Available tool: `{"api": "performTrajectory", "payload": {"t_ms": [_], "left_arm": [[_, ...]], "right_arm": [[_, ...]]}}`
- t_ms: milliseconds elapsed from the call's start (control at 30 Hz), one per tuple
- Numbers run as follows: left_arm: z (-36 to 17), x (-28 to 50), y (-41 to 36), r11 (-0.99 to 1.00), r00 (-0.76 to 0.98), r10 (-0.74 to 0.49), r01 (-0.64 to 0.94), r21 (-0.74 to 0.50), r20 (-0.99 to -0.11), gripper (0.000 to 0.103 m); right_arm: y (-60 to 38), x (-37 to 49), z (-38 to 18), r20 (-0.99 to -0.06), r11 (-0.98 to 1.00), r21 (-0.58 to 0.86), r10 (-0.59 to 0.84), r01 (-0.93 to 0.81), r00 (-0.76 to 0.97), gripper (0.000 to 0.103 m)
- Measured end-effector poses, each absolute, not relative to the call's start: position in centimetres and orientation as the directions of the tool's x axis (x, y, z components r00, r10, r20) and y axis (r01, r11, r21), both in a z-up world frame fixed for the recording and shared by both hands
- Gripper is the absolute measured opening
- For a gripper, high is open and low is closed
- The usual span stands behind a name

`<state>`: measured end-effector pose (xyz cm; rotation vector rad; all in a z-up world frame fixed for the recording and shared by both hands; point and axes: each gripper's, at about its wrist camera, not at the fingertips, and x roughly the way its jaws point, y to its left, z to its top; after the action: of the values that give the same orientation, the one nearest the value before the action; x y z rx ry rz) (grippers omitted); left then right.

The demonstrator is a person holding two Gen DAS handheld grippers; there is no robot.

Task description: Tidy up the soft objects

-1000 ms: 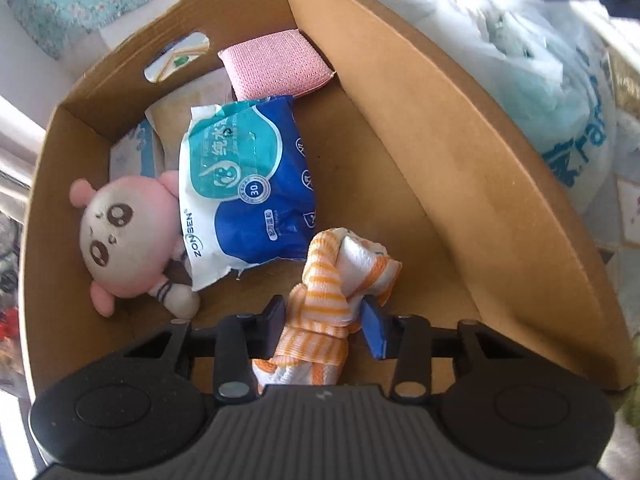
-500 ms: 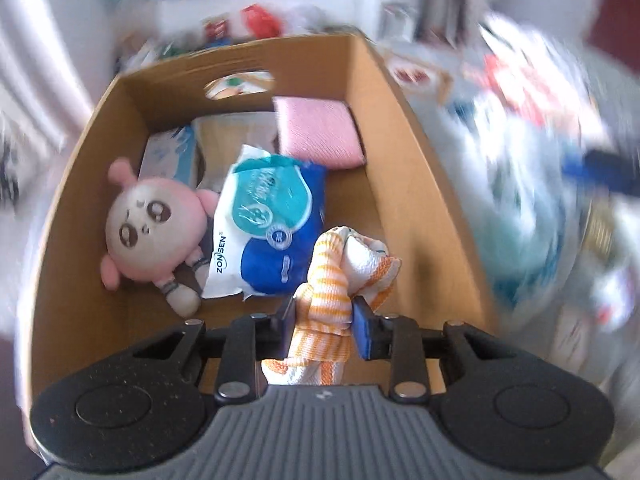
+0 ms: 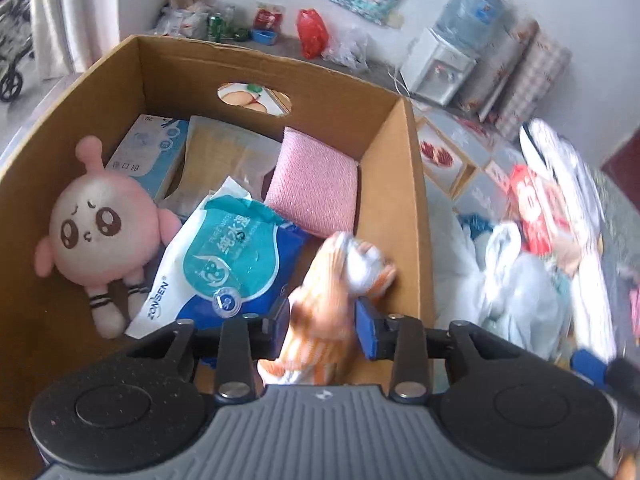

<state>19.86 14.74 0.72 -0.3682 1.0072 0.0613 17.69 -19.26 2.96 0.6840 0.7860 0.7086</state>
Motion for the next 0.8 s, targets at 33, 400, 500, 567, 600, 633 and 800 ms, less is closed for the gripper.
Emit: {"api": "performTrajectory", "payload": {"t_ms": [33, 400, 500, 567, 600, 633, 800], "left_arm": [[0.6, 19.9, 14.8, 0.935, 0.551, -0.114, -0.223, -0.277, -0.826, 0.041], [4.4, 15.8, 13.3, 0.949, 0.698, -0.008, -0.221, -0.226, -0.716, 0.057], [6.2, 13.4, 12.3, 0.958, 0.763, 0.032, -0.208, -0.198, -0.646, 0.058], [7.3, 11.9, 11.5, 0.964, 0.79, 0.023, -0.18, -0.196, -0.613, 0.061], [7.8, 11.2, 11.1, 0.966, 0.799, 0.012, -0.164, -0.198, -0.601, 0.066], [8.2, 10.5, 10.7, 0.969, 0.809, 0.003, -0.147, -0.198, -0.587, 0.068], [9.3, 7.0, 8.4, 0.981, 0.856, -0.011, -0.09, -0.17, -0.517, 0.083]], "right_arm": [[-19.5, 17.6, 2.9, -0.383, 0.578, 0.759, 0.767, -0.298, 0.515, 0.047], [-21.6, 15.7, 1.9, -0.403, 0.608, 0.747, 0.737, -0.27, 0.543, 0.053], [-22.0, 15.0, 1.3, -0.422, 0.621, 0.74, 0.728, -0.26, 0.54, 0.056], [-22.4, 14.4, 1.1, -0.433, 0.631, 0.734, 0.719, -0.251, 0.543, 0.059], [-22.8, 14.1, 1.0, -0.438, 0.637, 0.731, 0.714, -0.246, 0.546, 0.06], [-23.1, 13.8, 0.9, -0.442, 0.641, 0.728, 0.709, -0.242, 0.55, 0.063], [-25.4, 11.7, 0.5, -0.442, 0.661, 0.719, 0.675, -0.217, 0.591, 0.07]]}}
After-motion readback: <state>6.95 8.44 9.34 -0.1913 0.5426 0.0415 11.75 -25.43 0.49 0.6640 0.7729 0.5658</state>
